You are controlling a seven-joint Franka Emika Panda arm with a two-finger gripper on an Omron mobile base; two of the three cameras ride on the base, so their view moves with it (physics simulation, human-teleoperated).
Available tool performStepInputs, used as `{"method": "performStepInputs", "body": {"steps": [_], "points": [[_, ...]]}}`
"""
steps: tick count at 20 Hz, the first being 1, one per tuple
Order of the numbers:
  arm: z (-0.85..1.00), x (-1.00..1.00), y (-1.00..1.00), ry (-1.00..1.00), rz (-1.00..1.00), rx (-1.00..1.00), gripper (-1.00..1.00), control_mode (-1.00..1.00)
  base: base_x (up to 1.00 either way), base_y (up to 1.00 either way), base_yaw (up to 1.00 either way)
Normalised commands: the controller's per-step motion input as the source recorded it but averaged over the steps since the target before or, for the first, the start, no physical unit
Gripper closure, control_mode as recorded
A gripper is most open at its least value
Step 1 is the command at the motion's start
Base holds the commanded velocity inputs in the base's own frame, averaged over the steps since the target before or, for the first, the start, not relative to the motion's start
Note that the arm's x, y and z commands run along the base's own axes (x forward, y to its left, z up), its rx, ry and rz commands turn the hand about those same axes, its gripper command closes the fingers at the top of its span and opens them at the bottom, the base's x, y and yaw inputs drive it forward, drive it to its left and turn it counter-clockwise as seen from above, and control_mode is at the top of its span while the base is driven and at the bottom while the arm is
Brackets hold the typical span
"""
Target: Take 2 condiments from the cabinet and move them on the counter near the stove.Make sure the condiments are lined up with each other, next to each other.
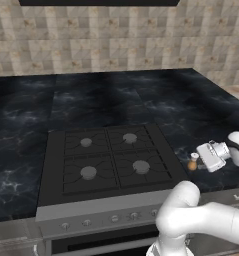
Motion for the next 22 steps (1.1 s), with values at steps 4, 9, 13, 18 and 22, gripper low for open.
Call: {"method": "performStepInputs", "body": {"steps": [4, 9, 13, 18, 22], "points": [[0.23, -0.10, 0.00, 0.03, 0.00, 0.00, -1.00, -1.00, 0.00, 0.00, 0.00], [0.40, -0.21, -0.08, 0.05, 0.00, 0.00, -1.00, -1.00, 0.00, 0.00, 0.00], [0.31, -0.32, -0.13, 0.03, 0.00, 0.00, -1.00, -1.00, 0.00, 0.00, 0.00], [0.30, -0.42, -0.10, 0.00, 0.00, 0.00, -1.00, -1.00, 0.00, 0.00, 0.00], [0.38, -0.45, -0.01, 0.00, -0.04, 0.00, -1.00, -1.00, 0.00, 0.00, 0.00]]}}
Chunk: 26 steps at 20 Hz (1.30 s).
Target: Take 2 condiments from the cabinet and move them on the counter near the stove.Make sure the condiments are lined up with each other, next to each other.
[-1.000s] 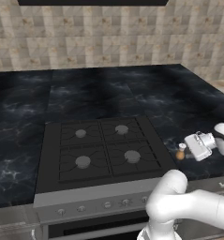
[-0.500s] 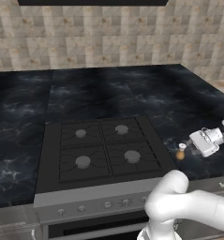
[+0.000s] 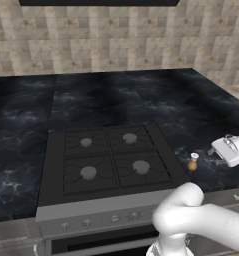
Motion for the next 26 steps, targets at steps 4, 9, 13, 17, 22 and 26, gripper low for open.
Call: {"method": "performStepInputs", "body": {"steps": [4, 9, 13, 17, 22, 26], "points": [[0.51, -0.37, 0.00, 0.00, -0.09, 0.00, -1.00, -1.00, 0.00, 0.00, 0.00], [0.56, -0.38, 0.04, 0.00, -0.12, 0.00, -1.00, -1.00, 0.00, 0.00, 0.00], [0.54, -0.30, 0.47, 0.00, -0.14, 0.00, -1.00, -1.00, 0.00, 0.00, 0.00], [0.52, -0.14, 0.91, -0.04, -0.17, -0.02, -1.00, -1.00, 0.00, 0.00, 0.00], [0.61, -0.02, 0.93, -0.01, -0.15, -0.02, -1.00, -1.00, 0.00, 0.00, 0.00], [0.59, -0.16, 0.70, 0.00, -0.15, 0.00, -1.00, -1.00, 0.00, 0.00, 0.00]]}}
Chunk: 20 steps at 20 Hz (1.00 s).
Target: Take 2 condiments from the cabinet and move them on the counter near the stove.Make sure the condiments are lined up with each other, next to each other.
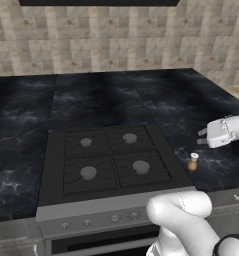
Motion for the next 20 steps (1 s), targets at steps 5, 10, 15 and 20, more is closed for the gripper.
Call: {"method": "performStepInputs", "body": {"steps": [5, 10, 15, 20], "points": [[0.52, -0.20, 0.41, 0.03, -0.18, 0.00, -1.00, -1.00, 0.00, 0.00, 0.00], [0.42, -0.09, 0.30, 0.12, -0.20, 0.00, -1.00, -1.00, 0.00, 0.00, 0.00], [0.34, -0.11, 0.27, 0.21, -0.19, -0.01, -1.00, -1.00, 0.00, 0.00, 0.00], [0.17, -0.10, 0.24, 0.28, -0.18, -0.06, -1.00, -1.00, 0.00, 0.00, 0.00]]}}
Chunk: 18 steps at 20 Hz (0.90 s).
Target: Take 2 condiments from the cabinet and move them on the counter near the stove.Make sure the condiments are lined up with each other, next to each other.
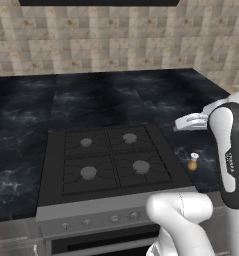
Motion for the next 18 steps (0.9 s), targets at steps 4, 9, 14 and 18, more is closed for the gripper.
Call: {"method": "performStepInputs", "body": {"steps": [4, 9, 14, 18], "points": [[0.00, -0.20, 0.29, 0.21, -0.16, -0.13, -1.00, -1.00, 0.00, 0.00, 0.00], [0.00, -0.17, 0.33, 0.20, -0.19, -0.12, -1.00, -1.00, 0.00, 0.00, 0.00], [0.00, -0.18, 0.27, 0.05, -0.19, -0.09, -1.00, -1.00, 0.00, 0.00, 0.00], [0.00, -0.13, 0.25, 0.00, -0.18, -0.03, -1.00, -1.00, 0.00, 0.00, 0.00]]}}
